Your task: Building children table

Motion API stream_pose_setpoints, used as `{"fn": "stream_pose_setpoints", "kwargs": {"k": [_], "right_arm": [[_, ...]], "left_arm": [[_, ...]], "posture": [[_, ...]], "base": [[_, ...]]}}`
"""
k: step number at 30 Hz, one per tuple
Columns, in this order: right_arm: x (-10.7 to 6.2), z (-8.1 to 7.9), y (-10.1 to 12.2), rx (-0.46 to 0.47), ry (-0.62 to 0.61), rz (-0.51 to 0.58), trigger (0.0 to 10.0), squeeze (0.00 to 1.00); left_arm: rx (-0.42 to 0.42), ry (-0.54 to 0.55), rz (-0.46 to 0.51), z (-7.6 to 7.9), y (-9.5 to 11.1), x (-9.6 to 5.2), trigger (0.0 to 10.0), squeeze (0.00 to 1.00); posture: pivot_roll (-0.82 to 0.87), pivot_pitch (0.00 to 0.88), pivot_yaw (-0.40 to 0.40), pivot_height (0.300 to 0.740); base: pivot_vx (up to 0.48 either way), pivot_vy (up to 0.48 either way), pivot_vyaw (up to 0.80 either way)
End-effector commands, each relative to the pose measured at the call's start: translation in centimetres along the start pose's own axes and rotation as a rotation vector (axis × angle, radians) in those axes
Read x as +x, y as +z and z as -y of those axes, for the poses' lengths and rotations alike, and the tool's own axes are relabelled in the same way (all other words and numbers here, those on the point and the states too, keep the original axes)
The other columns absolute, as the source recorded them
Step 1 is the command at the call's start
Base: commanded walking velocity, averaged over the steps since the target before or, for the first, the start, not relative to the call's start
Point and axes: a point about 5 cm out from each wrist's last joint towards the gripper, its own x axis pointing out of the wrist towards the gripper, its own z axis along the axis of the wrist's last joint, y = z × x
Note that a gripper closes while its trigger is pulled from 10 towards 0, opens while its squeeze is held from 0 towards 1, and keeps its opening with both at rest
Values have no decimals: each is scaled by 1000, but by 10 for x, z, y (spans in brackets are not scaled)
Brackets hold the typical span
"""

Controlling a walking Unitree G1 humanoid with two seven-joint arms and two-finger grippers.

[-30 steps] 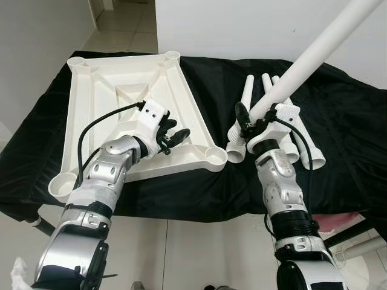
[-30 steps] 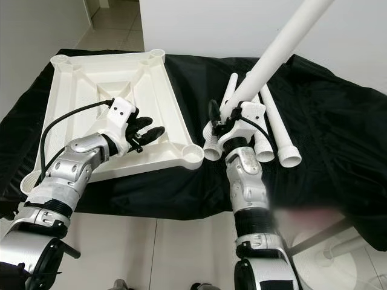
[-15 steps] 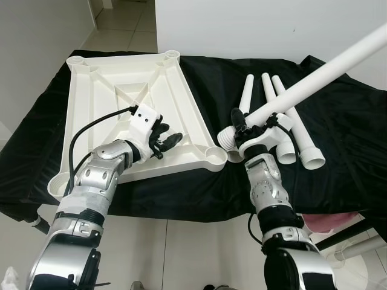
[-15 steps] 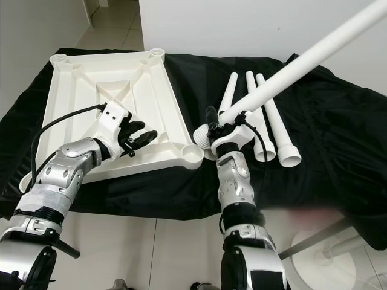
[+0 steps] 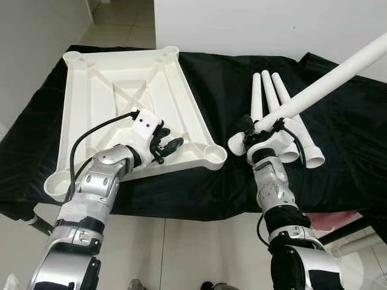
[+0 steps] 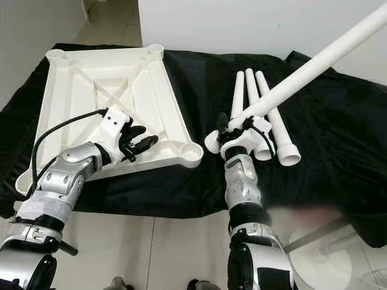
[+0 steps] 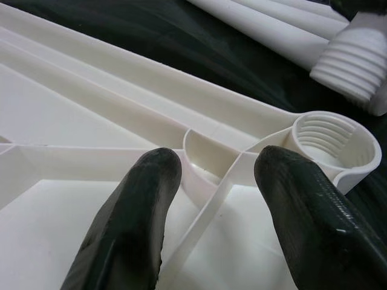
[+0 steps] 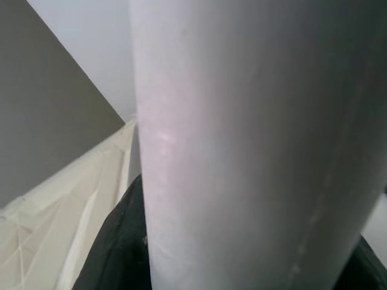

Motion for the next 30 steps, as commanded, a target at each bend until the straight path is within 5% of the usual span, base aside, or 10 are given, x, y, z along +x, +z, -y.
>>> {"fn": "stream_pose_setpoints", "kwargs": {"k": [1, 8, 15, 30], "right_arm": [[2, -7, 7, 0, 56, 29, 10000, 0], [8, -30, 7, -34, 185, 6, 10000, 0], [2, -57, -7, -299, 376, -36, 10000, 0], [-10, -67, -38, -558, 512, -132, 10000, 0]], "left_arm": [[-5, 55, -8, 2, -2, 2, 10000, 0], [-4, 0, 8, 11, -1, 5, 10000, 0], [37, -60, -13, 25, -8, 5, 10000, 0], [29, -41, -3, 29, -9, 3, 10000, 0]], "posture": [[5, 114, -38, 740], [0, 106, -31, 740], [5, 99, -37, 740], [21, 88, -59, 740]], "base": [[0, 0, 0], [0, 0, 0], [0, 0, 0], [0, 0, 0]]}}
